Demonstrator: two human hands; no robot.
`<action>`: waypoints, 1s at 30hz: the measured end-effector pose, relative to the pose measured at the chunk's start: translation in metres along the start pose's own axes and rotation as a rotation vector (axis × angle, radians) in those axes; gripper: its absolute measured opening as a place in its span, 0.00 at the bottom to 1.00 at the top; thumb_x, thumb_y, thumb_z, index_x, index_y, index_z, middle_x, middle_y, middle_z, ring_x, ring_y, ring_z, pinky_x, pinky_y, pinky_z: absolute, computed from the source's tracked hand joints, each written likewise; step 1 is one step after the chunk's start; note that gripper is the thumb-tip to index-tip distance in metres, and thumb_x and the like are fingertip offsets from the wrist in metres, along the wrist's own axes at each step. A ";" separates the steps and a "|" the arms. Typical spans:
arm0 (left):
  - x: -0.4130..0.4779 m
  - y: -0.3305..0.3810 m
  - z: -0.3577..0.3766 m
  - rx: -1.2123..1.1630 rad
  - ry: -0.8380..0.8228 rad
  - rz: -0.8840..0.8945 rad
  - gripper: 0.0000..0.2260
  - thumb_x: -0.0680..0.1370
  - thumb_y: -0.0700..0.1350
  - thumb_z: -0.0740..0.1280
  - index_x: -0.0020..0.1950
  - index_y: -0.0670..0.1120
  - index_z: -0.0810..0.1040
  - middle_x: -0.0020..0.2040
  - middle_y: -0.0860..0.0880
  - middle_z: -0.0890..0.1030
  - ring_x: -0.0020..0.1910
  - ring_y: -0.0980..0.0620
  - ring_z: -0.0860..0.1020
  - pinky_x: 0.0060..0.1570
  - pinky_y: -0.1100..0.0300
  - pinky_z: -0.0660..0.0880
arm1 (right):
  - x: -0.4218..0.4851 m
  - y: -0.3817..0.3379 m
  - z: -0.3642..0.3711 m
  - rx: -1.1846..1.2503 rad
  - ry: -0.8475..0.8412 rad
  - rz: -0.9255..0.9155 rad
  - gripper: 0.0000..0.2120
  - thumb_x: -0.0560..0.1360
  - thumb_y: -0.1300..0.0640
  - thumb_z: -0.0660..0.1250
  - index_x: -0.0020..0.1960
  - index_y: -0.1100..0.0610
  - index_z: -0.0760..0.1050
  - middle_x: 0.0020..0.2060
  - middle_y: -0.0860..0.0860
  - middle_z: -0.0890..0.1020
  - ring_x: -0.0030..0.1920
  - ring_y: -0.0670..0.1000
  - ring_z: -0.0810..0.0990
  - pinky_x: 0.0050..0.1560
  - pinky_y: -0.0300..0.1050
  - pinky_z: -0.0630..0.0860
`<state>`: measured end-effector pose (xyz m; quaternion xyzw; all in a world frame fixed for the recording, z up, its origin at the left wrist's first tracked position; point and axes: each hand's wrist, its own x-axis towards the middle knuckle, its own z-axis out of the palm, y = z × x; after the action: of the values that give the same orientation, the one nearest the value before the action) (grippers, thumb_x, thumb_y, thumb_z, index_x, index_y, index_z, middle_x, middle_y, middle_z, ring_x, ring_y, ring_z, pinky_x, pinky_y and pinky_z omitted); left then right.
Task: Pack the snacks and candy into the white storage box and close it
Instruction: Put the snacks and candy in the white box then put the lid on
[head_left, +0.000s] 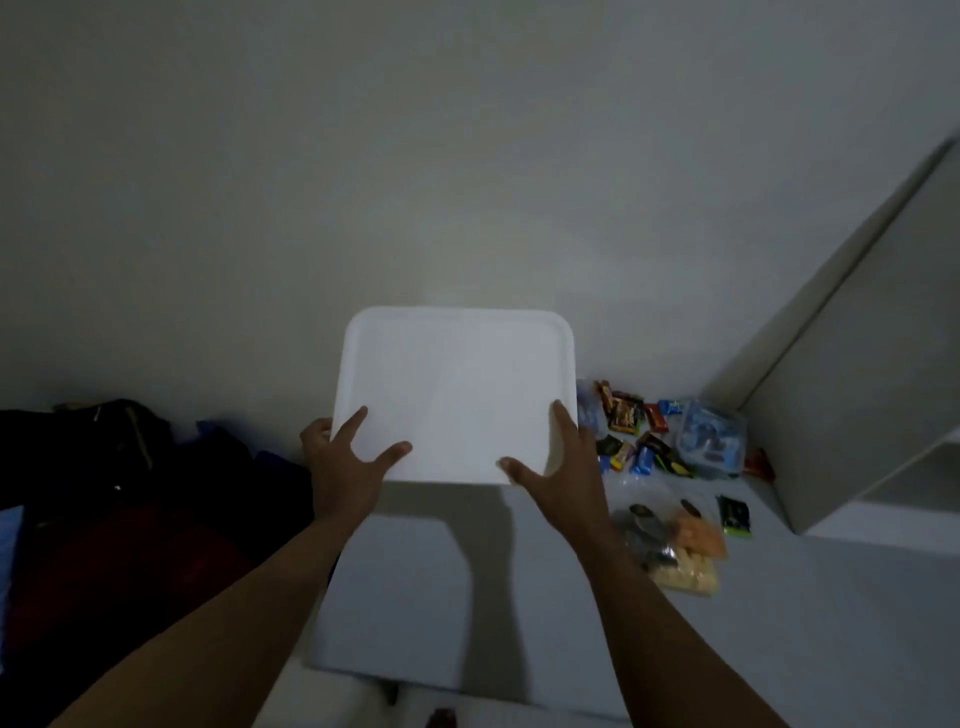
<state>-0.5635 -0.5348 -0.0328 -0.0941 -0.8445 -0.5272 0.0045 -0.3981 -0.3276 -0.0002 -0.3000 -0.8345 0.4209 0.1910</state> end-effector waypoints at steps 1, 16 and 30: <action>-0.021 -0.012 -0.002 0.016 -0.013 -0.008 0.36 0.65 0.57 0.79 0.70 0.49 0.74 0.67 0.45 0.62 0.67 0.46 0.65 0.69 0.59 0.62 | -0.022 0.012 0.004 0.019 0.005 0.018 0.53 0.65 0.38 0.76 0.79 0.46 0.49 0.75 0.50 0.59 0.73 0.50 0.62 0.67 0.46 0.65; -0.161 -0.115 -0.020 0.298 -0.339 -0.203 0.43 0.58 0.52 0.84 0.70 0.44 0.72 0.72 0.41 0.60 0.71 0.42 0.61 0.70 0.50 0.64 | -0.180 0.116 0.051 -0.053 -0.161 0.446 0.55 0.63 0.36 0.77 0.79 0.49 0.51 0.76 0.52 0.60 0.76 0.54 0.59 0.70 0.56 0.65; -0.077 -0.142 0.016 0.435 -0.455 -0.259 0.43 0.63 0.60 0.79 0.73 0.46 0.70 0.75 0.43 0.58 0.72 0.43 0.62 0.69 0.51 0.65 | -0.090 0.120 0.096 -0.260 -0.247 0.539 0.47 0.65 0.35 0.75 0.76 0.48 0.57 0.74 0.54 0.61 0.73 0.58 0.57 0.68 0.64 0.67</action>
<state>-0.5092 -0.5926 -0.1747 -0.0983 -0.9215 -0.2963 -0.2312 -0.3453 -0.3876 -0.1596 -0.4787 -0.7887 0.3794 -0.0698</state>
